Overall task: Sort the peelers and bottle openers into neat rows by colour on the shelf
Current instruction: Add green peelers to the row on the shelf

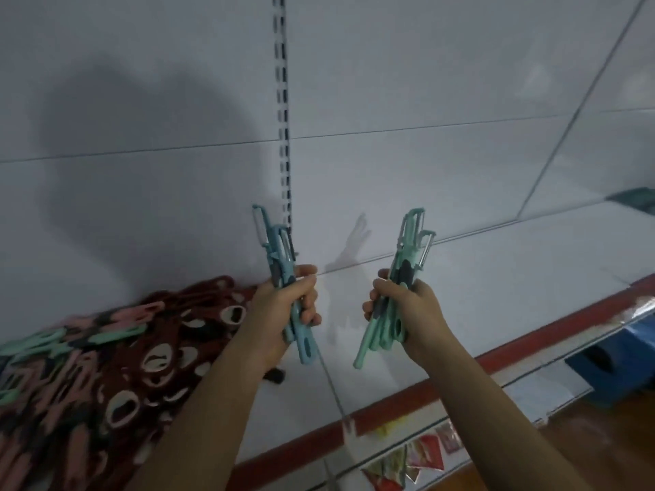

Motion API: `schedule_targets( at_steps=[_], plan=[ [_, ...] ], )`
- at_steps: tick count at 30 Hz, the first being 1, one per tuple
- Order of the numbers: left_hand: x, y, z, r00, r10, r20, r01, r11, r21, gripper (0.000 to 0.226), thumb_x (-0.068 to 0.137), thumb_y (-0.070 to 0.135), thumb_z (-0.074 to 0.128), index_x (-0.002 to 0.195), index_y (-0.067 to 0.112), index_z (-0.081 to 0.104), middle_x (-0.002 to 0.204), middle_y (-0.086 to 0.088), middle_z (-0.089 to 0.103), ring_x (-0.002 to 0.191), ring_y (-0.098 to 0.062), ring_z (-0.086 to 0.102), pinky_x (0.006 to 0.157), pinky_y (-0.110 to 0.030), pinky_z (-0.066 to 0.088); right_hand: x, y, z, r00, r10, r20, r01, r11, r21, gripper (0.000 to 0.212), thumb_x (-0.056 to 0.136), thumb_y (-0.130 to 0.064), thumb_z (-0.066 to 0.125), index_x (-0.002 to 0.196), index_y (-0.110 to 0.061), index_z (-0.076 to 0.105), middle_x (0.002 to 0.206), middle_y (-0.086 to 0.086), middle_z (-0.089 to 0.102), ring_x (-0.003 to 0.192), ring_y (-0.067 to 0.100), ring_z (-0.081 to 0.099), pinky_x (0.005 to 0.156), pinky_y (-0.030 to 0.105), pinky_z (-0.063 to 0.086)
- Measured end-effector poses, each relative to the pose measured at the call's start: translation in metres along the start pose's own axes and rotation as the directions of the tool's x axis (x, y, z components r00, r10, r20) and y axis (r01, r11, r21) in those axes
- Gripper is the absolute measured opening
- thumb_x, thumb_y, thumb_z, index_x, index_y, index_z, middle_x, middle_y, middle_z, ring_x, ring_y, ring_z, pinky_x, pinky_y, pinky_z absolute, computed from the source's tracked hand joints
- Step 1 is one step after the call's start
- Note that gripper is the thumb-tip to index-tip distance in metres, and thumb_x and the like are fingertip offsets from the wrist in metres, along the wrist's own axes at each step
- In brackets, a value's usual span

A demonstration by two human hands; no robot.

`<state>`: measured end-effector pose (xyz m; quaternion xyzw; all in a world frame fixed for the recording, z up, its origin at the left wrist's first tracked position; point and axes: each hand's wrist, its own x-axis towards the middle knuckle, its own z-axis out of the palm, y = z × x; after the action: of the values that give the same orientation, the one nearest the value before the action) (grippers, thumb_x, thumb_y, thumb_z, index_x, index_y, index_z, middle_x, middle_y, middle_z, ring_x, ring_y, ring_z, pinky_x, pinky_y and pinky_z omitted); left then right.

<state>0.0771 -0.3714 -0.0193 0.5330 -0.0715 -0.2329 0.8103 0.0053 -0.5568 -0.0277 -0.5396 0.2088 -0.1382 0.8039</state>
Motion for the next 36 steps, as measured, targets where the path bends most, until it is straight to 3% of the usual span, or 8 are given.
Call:
schedule_targets(
  at_steps=[3,5,12,17,20,24,28,36],
  plan=[
    [0.018,-0.037,0.073,0.991,-0.047,0.124,0.055,0.996,-0.067,0.020,0.095,-0.008,0.048,0.102,0.002,0.064,0.100,-0.018,0.074,0.091,-0.030,0.074,0.082,-0.045,0.059,0.002,-0.033,-0.055,0.996,-0.086,0.012,0.086,0.980,-0.182,0.021,0.094,0.000,0.062,0.114,-0.003,0.060,0.075,0.016,0.064,0.070,0.029,0.068,0.064,0.036,0.058],
    [0.029,-0.061,0.131,0.978,-0.091,0.189,0.119,0.983,-0.143,0.025,0.089,-0.004,0.050,0.105,0.005,0.066,0.126,-0.018,0.070,0.116,-0.033,0.068,0.094,-0.051,0.054,0.006,-0.054,-0.088,0.990,-0.134,0.046,0.141,0.949,-0.282,0.022,0.091,0.000,0.061,0.112,-0.004,0.064,0.077,0.012,0.066,0.070,0.023,0.066,0.060,0.031,0.057],
    [0.078,-0.106,0.286,0.944,-0.170,0.282,0.248,0.930,-0.273,0.033,0.076,0.007,0.052,0.087,0.016,0.082,0.113,-0.016,0.074,0.094,-0.028,0.074,0.085,-0.043,0.056,0.076,-0.102,-0.194,0.930,-0.365,-0.051,0.224,0.669,-0.709,0.040,0.081,-0.050,0.063,0.106,-0.019,0.056,0.104,0.001,0.061,0.097,0.020,0.063,0.082,0.035,0.056],
    [0.140,-0.134,0.354,0.900,-0.142,0.412,0.166,0.986,-0.022,0.049,0.094,-0.002,0.052,0.131,0.026,0.068,0.123,-0.010,0.072,0.109,-0.024,0.071,0.082,-0.041,0.061,0.131,-0.131,-0.279,0.961,-0.266,-0.077,0.039,0.405,-0.913,0.069,0.094,-0.063,0.041,0.144,-0.018,0.032,0.142,0.000,0.032,0.134,0.022,0.031,0.111,0.049,0.032],
    [0.179,-0.160,0.396,0.908,-0.138,0.395,0.092,0.987,0.134,0.044,0.099,0.002,0.057,0.136,0.026,0.058,0.124,-0.017,0.069,0.108,-0.025,0.072,0.083,-0.043,0.060,0.165,-0.148,-0.328,0.961,-0.273,-0.046,0.094,0.477,-0.874,0.056,0.100,-0.059,0.041,0.136,-0.018,0.033,0.135,0.003,0.037,0.126,0.023,0.042,0.107,0.045,0.041],
    [0.228,-0.189,0.459,0.907,-0.041,0.419,-0.030,0.987,0.160,0.042,0.102,0.018,0.062,0.139,0.035,0.049,0.123,-0.010,0.069,0.114,-0.021,0.070,0.093,-0.049,0.058,0.207,-0.169,-0.370,0.917,-0.353,-0.183,0.172,0.767,-0.619,0.034,0.104,-0.054,0.038,0.100,-0.020,0.040,0.110,0.004,0.048,0.101,0.021,0.056,0.089,0.035,0.053],
    [0.268,-0.221,0.521,0.939,0.067,0.337,-0.138,0.971,0.193,0.063,0.101,0.029,0.062,0.151,0.051,0.029,0.120,0.002,0.068,0.106,-0.012,0.071,0.090,-0.043,0.060,0.244,-0.197,-0.422,0.889,-0.391,-0.236,0.211,0.809,-0.548,0.011,0.101,-0.019,0.055,0.090,-0.016,0.053,0.094,0.004,0.061,0.082,0.014,0.060,0.070,0.025,0.054],
    [0.344,-0.278,0.629,0.937,0.100,0.335,-0.174,0.965,0.197,0.078,0.096,0.024,0.069,0.145,0.061,0.022,0.124,0.013,0.069,0.112,-0.017,0.071,0.096,-0.052,0.058,0.300,-0.231,-0.540,0.802,-0.533,-0.269,0.386,0.807,-0.448,0.015,0.083,-0.001,0.054,0.086,-0.013,0.063,0.083,0.011,0.064,0.080,0.032,0.061,0.070,0.051,0.056]
  ],
)
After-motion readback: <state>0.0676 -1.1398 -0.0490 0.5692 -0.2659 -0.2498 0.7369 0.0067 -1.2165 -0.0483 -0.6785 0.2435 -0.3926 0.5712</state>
